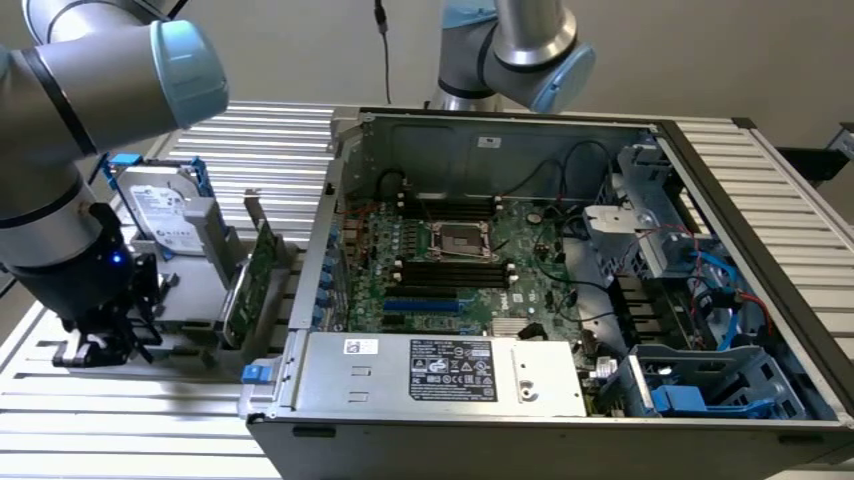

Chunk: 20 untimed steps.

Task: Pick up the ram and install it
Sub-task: 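Pick up the ram and move it above insertion slot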

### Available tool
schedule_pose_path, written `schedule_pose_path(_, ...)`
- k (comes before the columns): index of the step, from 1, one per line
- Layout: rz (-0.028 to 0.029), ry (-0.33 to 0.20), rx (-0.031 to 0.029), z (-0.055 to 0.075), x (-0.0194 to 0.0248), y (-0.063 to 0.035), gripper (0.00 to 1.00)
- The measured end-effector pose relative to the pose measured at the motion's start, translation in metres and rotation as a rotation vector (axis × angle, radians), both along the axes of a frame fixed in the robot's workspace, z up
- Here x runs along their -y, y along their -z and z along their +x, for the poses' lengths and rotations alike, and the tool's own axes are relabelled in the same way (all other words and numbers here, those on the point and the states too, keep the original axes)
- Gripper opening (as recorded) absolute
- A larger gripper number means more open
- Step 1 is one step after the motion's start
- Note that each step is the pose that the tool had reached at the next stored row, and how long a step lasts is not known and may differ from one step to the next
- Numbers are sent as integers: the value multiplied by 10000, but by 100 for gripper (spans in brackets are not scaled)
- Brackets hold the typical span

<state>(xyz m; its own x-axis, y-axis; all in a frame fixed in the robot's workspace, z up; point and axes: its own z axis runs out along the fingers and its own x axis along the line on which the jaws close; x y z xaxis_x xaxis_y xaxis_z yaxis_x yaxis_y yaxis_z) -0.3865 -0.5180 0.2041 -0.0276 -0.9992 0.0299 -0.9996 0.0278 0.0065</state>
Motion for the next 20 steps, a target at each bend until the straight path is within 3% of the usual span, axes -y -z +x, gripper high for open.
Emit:
schedule_pose_path(4,11,-1,-5,-4,0,21,30)
schedule_pose_path(8,86,0,-8,-3,0,37,30)
schedule_pose_path(15,120,3,-125,-13,0,53,30)
schedule_pose_path(20,150,3,-130,-13,0,71,30)
